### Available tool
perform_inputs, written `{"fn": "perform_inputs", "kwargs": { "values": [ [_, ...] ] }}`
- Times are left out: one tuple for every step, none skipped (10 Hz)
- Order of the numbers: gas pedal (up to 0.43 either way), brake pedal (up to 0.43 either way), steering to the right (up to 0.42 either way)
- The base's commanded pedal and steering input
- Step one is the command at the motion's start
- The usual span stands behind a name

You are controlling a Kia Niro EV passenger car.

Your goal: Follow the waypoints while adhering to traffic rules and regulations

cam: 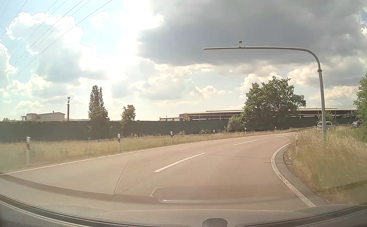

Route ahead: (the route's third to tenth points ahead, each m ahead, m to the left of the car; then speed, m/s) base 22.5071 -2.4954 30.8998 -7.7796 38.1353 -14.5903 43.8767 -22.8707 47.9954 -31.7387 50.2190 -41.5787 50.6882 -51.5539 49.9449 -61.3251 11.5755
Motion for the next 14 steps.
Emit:
{"fn": "perform_inputs", "kwargs": {
  "values": [
    [0.0,0.037,0.097],
    [0.0,0.037,0.096],
    [0.0,0.037,0.096],
    [0.0,0.037,0.097],
    [0.0,0.037,0.099],
    [0.0,0.037,0.105],
    [0.0,0.037,0.11],
    [0.0,0.037,0.113],
    [0.0,0.037,0.113],
    [0.0,0.043,0.113],
    [0.0,0.049,0.113],
    [0.0,0.061,0.111],
    [0.0,0.104,0.109],
    [0.0,0.14,0.107]
  ]
}}
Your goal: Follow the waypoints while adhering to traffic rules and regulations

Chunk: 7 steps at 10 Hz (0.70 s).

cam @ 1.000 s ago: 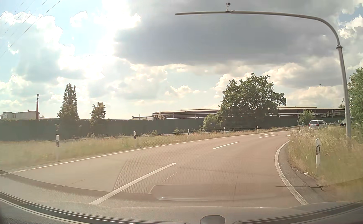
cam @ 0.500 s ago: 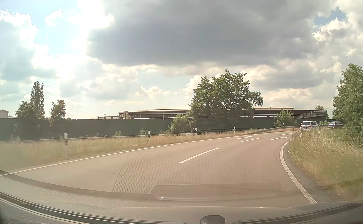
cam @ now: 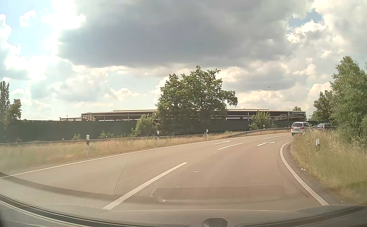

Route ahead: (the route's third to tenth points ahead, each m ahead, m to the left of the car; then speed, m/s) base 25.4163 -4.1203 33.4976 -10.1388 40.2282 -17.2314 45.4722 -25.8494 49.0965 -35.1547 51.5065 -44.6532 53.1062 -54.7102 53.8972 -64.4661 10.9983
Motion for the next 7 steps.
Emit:
{"fn": "perform_inputs", "kwargs": {
  "values": [
    [0.0,0.171,0.104],
    [0.0,0.189,0.1],
    [0.0,0.195,0.098],
    [0.0,0.207,0.098],
    [0.0,0.213,0.099],
    [0.0,0.226,0.099],
    [0.0,0.232,0.102]
  ]
}}
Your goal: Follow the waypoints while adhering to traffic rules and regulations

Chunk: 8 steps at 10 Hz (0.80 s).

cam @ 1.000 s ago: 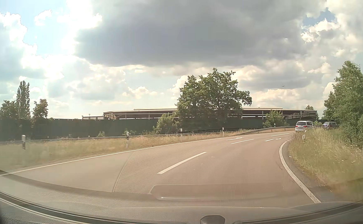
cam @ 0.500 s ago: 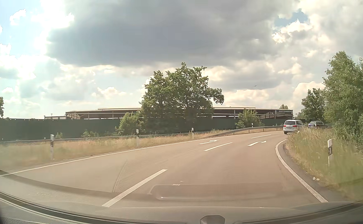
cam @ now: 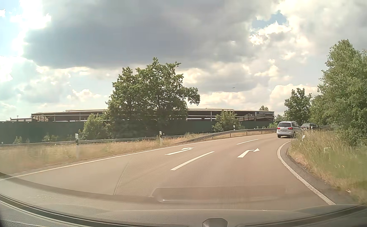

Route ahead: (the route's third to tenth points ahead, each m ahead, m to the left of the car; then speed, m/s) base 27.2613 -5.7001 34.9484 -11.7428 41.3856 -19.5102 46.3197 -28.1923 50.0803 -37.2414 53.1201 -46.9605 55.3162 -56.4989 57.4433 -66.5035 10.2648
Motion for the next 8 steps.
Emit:
{"fn": "perform_inputs", "kwargs": {
  "values": [
    [0.0,0.244,0.103],
    [0.0,0.262,0.103],
    [0.0,0.274,0.103],
    [0.0,0.28,0.103],
    [0.0,0.287,0.103],
    [0.0,0.293,0.103],
    [0.0,0.293,0.103],
    [0.0,0.305,0.103]
  ]
}}
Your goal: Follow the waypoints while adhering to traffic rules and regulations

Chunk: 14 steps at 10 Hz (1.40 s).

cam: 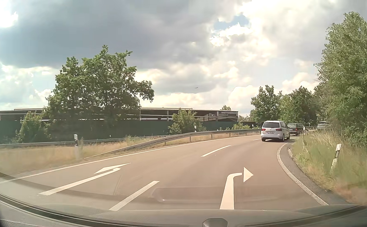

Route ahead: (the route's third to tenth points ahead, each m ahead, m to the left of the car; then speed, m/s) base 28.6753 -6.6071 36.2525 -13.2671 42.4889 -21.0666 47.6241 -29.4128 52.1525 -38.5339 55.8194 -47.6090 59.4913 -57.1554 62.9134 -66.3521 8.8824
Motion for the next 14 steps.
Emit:
{"fn": "perform_inputs", "kwargs": {
  "values": [
    [0.0,0.311,0.103],
    [0.0,0.317,0.103],
    [0.0,0.323,0.103],
    [0.0,0.317,0.103],
    [0.0,0.323,0.103],
    [0.0,0.317,0.103],
    [0.0,0.317,0.103],
    [0.0,0.317,0.103],
    [0.0,0.317,0.103],
    [0.0,0.317,0.103],
    [0.0,0.311,0.103],
    [0.0,0.311,0.104],
    [0.0,0.311,0.104],
    [0.0,0.311,0.104]
  ]
}}
